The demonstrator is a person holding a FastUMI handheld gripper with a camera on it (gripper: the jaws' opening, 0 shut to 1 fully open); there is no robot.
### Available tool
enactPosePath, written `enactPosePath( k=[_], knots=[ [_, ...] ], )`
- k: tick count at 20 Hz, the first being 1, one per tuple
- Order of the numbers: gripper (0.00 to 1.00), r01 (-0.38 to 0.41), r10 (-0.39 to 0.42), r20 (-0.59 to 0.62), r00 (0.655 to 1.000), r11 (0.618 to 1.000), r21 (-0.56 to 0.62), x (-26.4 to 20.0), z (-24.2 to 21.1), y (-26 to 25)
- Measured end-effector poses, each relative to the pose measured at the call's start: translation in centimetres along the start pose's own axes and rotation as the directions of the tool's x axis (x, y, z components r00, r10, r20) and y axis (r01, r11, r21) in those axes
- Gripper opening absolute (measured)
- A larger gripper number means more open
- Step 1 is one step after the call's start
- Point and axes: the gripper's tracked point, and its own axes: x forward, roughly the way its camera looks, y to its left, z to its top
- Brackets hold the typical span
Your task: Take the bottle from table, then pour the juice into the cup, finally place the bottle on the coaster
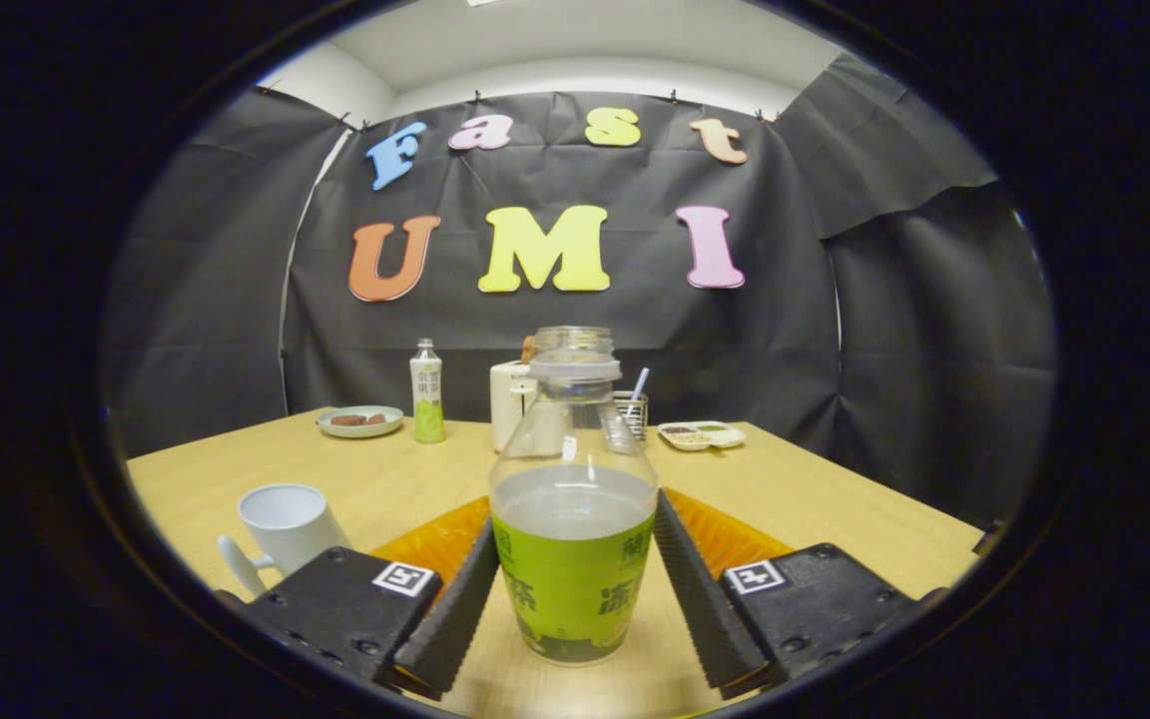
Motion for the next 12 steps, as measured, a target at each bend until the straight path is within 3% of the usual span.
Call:
enactPosePath(
  k=[2, 9, 12],
  knots=[
    [0.82, 0.003, -0.003, -0.008, 1.0, 1.0, -0.004, -0.1, 0.0, 0.2],
    [0.82, 0.032, -0.033, -0.017, 0.999, 0.997, -0.067, -1.7, 1.4, -0.8],
    [0.82, 0.007, -0.009, -0.018, 1.0, 0.993, -0.116, -3.0, 2.2, -0.8]
  ],
)
